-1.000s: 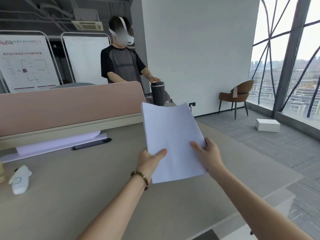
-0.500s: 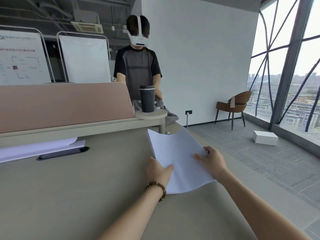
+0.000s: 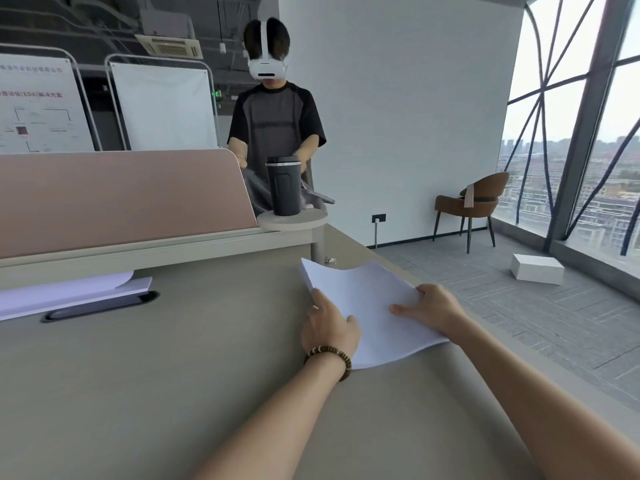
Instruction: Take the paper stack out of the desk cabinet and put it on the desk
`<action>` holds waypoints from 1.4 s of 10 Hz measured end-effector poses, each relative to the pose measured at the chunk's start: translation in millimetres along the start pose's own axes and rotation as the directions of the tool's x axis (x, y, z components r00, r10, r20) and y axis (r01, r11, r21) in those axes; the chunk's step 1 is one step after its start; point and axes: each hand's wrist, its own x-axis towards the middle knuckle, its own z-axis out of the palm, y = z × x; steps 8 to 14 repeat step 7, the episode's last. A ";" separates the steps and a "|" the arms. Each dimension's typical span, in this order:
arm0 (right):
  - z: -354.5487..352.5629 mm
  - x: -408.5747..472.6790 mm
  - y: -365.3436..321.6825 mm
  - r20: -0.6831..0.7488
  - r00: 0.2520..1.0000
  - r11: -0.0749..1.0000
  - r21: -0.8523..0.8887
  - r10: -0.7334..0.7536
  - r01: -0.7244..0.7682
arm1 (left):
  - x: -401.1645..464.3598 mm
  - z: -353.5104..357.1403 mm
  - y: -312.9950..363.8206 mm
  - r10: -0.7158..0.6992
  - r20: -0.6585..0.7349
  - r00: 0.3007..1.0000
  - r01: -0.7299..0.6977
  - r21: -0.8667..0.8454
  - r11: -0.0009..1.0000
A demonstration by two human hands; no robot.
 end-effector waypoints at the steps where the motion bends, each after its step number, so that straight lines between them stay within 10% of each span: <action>1: -2.5 11.3 2.9 0.025 1.000 0.998 -0.065 -0.016 0.018 | 4.3 10.8 2.2 0.011 0.006 1.000 -0.012 0.166 0.986; 6: -20.2 2.7 -6.4 -0.014 0.992 0.919 -0.379 -0.126 0.111 | 7.2 2.7 1.9 0.011 0.011 1.000 -0.013 0.241 0.970; 14: -22.0 -11.4 -12.9 -0.106 0.981 0.937 -0.327 -0.164 0.121 | 2.3 -7.8 -3.2 0.102 -0.027 0.994 -0.095 0.194 0.976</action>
